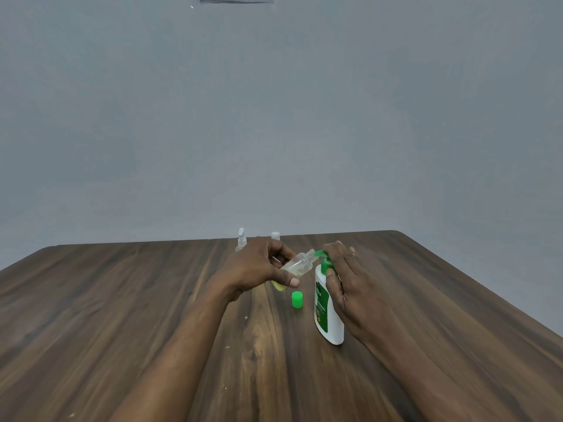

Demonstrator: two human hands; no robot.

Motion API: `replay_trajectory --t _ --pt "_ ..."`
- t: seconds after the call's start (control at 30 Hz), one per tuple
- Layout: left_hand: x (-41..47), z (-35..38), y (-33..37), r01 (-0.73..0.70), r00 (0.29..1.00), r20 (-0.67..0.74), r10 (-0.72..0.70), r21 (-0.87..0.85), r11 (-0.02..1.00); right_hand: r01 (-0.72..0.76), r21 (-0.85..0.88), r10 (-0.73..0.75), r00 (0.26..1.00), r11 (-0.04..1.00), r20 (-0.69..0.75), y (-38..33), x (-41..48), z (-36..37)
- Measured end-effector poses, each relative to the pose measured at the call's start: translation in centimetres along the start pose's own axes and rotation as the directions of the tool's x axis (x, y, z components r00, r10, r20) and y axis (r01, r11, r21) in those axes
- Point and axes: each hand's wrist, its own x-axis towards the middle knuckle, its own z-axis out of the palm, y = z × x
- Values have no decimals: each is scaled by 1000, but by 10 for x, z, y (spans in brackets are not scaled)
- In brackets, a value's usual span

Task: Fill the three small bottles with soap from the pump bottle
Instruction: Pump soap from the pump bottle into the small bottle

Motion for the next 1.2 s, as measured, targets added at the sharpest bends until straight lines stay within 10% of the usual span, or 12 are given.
replay_trajectory --t 1.2 --pt "-1 0 2 1 1000 -1 -1 8 1000 -10 52 11 1000 999 -12 -1 -2 -3"
